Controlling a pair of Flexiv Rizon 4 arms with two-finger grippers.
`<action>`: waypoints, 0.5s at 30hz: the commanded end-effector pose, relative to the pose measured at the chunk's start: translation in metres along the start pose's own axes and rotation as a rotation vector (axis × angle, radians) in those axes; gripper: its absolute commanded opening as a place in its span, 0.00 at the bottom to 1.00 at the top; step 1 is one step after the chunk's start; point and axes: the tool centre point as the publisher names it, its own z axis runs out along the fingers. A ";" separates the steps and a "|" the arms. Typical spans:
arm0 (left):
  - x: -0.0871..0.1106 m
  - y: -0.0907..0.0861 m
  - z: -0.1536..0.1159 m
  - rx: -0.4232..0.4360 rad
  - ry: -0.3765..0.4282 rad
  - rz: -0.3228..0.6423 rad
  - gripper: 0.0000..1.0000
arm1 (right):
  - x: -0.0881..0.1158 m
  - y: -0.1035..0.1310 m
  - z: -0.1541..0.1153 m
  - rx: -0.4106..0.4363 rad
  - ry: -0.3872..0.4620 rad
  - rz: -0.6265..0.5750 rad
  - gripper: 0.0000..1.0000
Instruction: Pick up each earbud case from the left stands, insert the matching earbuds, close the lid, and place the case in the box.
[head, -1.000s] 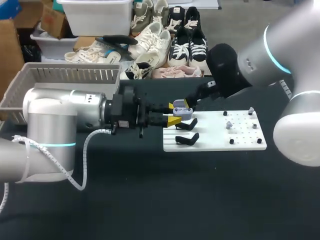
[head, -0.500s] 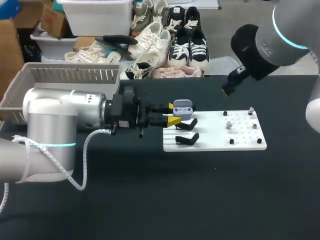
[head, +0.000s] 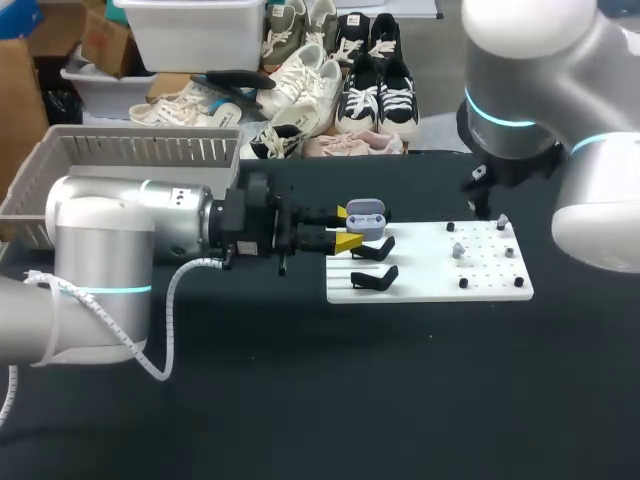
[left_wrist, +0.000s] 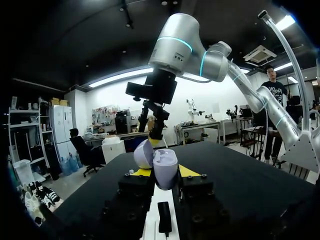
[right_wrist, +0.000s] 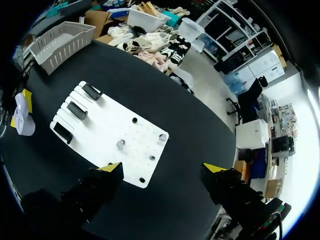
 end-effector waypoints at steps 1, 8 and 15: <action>0.000 -0.001 0.001 -0.004 -0.001 0.002 0.00 | -0.014 0.006 0.026 -0.009 0.087 0.024 1.00; 0.000 -0.001 0.001 -0.004 -0.001 0.002 0.00 | -0.010 0.007 0.063 -0.076 0.150 0.108 1.00; 0.000 -0.001 0.001 -0.004 -0.001 0.002 0.00 | -0.011 0.006 0.078 -0.121 0.148 0.160 0.86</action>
